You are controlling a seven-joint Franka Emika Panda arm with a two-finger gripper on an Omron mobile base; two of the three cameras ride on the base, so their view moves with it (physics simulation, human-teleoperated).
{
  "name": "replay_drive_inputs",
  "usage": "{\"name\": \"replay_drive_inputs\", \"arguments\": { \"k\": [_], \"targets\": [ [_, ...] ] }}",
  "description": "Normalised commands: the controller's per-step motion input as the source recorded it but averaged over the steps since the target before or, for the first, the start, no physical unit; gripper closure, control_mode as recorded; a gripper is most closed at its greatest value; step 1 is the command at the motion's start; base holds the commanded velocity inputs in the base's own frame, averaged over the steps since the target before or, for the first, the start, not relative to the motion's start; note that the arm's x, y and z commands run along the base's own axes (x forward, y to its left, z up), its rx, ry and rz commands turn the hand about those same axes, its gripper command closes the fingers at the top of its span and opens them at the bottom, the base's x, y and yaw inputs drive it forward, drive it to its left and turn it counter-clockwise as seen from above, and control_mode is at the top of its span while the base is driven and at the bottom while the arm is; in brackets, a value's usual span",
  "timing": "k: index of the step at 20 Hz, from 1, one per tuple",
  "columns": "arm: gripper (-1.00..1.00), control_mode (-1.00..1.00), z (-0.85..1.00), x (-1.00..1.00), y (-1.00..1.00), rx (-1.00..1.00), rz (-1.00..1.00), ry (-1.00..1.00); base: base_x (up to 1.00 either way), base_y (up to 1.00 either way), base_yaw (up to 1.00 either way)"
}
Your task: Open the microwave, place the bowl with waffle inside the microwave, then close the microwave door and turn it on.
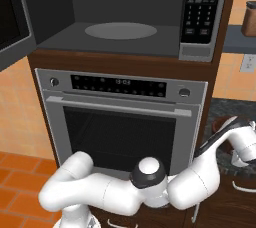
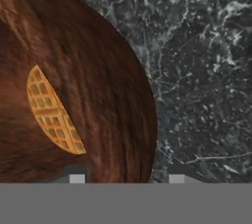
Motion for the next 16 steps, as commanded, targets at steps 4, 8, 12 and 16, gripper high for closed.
{"name": "replay_drive_inputs", "arguments": {
  "k": [4, 8, 12, 16],
  "targets": [
    [1.00, -1.00, 0.00, 0.00, 0.00, 0.00, 0.00, 0.00, 0.00, 0.00, 0.00],
    [1.00, -1.00, 0.00, -0.62, -0.07, 0.00, 0.00, -0.02, 0.00, 0.00, 0.00],
    [1.00, -1.00, 0.11, -0.98, -0.14, 0.00, -0.03, -0.09, 0.00, 0.00, 0.00],
    [1.00, -1.00, 0.18, -1.00, 0.12, 0.00, -0.09, -0.12, 0.00, 0.00, 0.00]
  ]
}}
